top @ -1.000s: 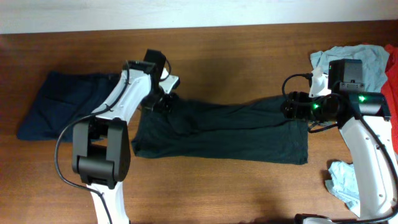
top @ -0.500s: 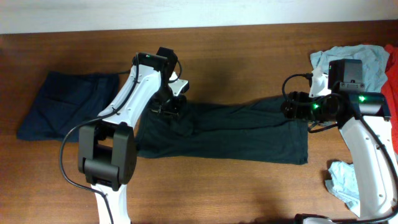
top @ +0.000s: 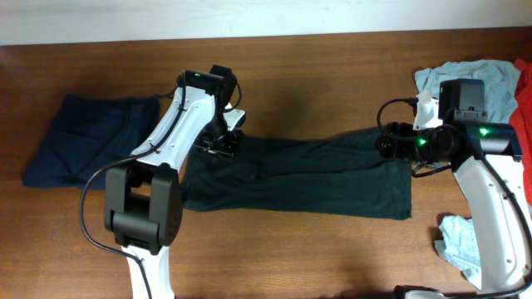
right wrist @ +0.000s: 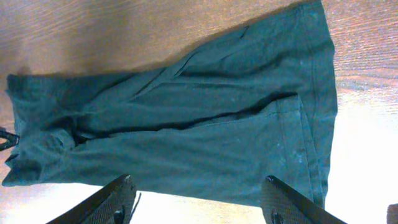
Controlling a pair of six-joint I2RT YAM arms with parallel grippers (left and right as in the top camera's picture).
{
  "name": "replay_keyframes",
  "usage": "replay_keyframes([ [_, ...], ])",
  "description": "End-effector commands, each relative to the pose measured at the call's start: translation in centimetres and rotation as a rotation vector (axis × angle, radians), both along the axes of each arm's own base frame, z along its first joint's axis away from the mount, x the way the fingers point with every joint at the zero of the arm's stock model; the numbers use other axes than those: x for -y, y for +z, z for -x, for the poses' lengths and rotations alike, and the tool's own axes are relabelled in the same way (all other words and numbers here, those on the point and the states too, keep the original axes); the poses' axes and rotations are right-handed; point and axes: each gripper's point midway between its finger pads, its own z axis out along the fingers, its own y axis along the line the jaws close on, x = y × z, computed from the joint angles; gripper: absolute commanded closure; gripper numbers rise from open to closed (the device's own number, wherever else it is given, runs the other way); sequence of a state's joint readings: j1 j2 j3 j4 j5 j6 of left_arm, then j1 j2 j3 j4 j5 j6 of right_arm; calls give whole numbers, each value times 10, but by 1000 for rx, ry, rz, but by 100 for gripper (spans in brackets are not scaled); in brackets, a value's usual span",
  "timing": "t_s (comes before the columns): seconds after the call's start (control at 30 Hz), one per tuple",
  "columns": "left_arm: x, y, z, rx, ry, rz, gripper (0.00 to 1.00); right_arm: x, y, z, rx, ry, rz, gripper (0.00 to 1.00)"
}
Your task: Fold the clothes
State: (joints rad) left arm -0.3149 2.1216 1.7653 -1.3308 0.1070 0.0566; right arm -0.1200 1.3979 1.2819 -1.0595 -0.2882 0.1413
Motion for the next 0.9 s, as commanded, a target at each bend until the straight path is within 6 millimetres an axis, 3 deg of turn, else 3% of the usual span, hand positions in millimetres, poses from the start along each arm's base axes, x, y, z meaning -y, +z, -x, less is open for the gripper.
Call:
replay_keyframes([
  [0.0, -5, 1, -6, 21, 3, -20, 53, 4, 1, -1, 4, -4, 14, 30],
  [0.23, 4, 1, 8, -17, -36, -32, 63, 4, 1, -1, 4, -4, 14, 30],
  [0.4, 44, -5, 23, 5, -249, -21, 67, 4, 1, -2, 4, -4, 14, 30],
  [0.53, 59, -8, 28, 58, -367, -107, 67, 4, 1, -1, 4, -4, 14, 30],
  [0.67, 77, -30, 34, 113, -446, -148, 66, 4, 1, -1, 4, -4, 14, 30],
  [0.8, 77, -47, 34, 140, -447, -161, 66, 4, 1, -1, 4, -4, 14, 30],
  [0.87, 68, -46, 21, 198, -414, -227, 66, 4, 1, -1, 4, -4, 14, 30],
])
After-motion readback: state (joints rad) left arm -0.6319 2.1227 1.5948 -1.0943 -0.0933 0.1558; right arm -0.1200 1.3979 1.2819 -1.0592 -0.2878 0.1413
